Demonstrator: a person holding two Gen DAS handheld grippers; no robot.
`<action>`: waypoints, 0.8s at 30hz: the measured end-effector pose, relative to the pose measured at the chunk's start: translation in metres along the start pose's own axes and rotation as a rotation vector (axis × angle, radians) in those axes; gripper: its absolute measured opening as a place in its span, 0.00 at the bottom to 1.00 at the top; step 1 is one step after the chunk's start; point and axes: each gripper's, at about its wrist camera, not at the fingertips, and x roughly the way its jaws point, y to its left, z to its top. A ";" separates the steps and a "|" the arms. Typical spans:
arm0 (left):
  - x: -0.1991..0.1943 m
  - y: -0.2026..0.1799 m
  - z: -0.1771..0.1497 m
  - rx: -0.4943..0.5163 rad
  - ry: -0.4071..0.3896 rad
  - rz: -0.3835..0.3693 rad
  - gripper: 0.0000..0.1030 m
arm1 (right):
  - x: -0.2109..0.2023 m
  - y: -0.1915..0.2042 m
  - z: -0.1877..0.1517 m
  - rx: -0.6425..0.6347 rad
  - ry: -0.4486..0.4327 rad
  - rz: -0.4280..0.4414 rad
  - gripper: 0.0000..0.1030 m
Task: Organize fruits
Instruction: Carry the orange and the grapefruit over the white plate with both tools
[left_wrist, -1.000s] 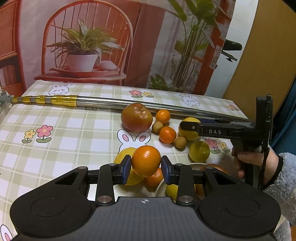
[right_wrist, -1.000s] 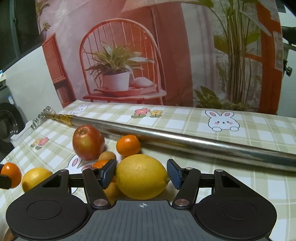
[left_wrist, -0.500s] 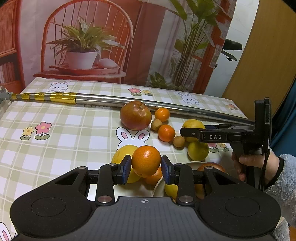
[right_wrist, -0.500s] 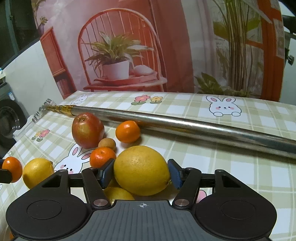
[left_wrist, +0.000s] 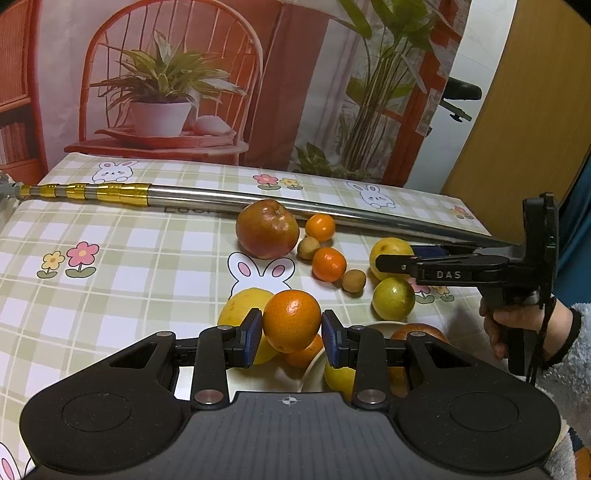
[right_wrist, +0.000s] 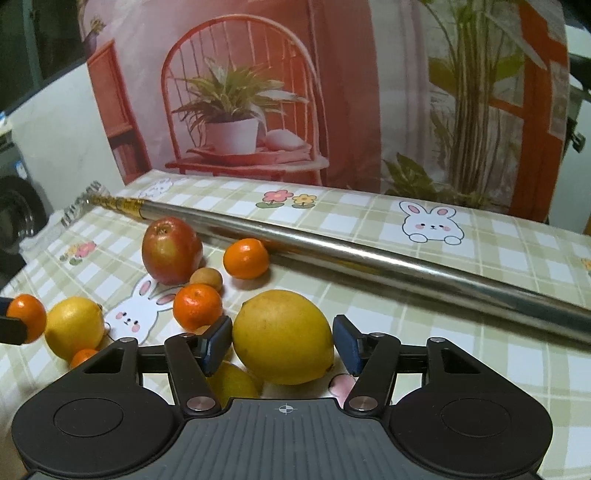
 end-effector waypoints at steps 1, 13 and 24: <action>0.000 0.000 0.000 0.001 0.001 -0.001 0.36 | 0.001 0.001 0.000 -0.007 0.002 -0.004 0.54; -0.008 -0.006 -0.002 0.012 -0.010 -0.018 0.36 | -0.031 -0.001 -0.007 0.050 -0.061 -0.021 0.53; -0.030 -0.020 -0.018 0.038 -0.008 -0.039 0.36 | -0.109 0.022 -0.027 0.094 -0.170 -0.005 0.53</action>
